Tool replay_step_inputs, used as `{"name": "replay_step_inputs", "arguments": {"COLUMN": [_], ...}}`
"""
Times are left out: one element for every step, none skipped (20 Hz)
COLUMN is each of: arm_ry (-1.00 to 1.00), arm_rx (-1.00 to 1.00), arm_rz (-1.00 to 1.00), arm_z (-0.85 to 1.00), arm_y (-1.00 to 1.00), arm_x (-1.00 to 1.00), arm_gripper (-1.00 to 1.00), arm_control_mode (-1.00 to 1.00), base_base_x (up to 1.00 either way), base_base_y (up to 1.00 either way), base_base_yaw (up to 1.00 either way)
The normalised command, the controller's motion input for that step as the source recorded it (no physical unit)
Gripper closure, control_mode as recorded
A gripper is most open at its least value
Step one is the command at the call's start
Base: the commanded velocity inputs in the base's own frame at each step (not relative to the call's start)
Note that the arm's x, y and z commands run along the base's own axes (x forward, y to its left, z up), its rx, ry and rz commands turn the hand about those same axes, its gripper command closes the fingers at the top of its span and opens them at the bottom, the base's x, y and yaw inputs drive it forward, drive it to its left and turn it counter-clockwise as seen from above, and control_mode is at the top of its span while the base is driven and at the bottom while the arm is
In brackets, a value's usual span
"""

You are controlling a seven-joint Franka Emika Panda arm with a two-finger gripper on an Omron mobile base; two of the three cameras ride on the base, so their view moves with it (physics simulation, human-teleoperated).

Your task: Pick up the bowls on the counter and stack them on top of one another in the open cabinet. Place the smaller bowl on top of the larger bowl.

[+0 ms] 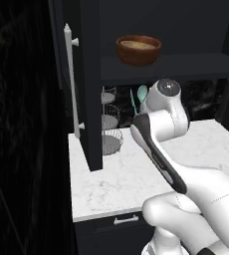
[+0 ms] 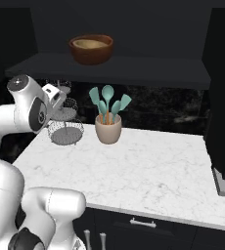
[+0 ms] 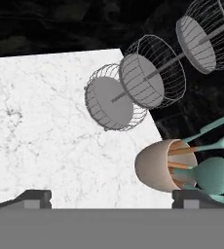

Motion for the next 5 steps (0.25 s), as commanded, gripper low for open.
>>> {"name": "replay_step_inputs", "arguments": {"arm_ry": [0.21, 0.16, 0.1, 0.03, 0.0], "arm_rx": [0.0, 0.0, 0.0, 0.0, 0.01], "arm_rz": [0.0, 0.0, 0.0, 0.0, 0.01], "arm_z": [-1.0, -1.0, -1.0, -1.0, -0.89], "arm_y": [-0.17, -0.28, -0.29, -0.3, -0.35], "arm_x": [-0.34, -0.26, -0.19, -0.12, -0.17], "arm_gripper": [-1.0, -1.0, -1.0, -1.0, -1.0], "arm_control_mode": [-1.0, -1.0, -1.0, -1.0, -1.0], "base_base_x": [0.0, 0.0, 0.0, 0.0, 0.0], "base_base_y": [0.0, 0.0, 0.0, 0.0, 0.0], "base_base_yaw": [0.0, 0.0, 0.0, 0.0, 0.0]}}
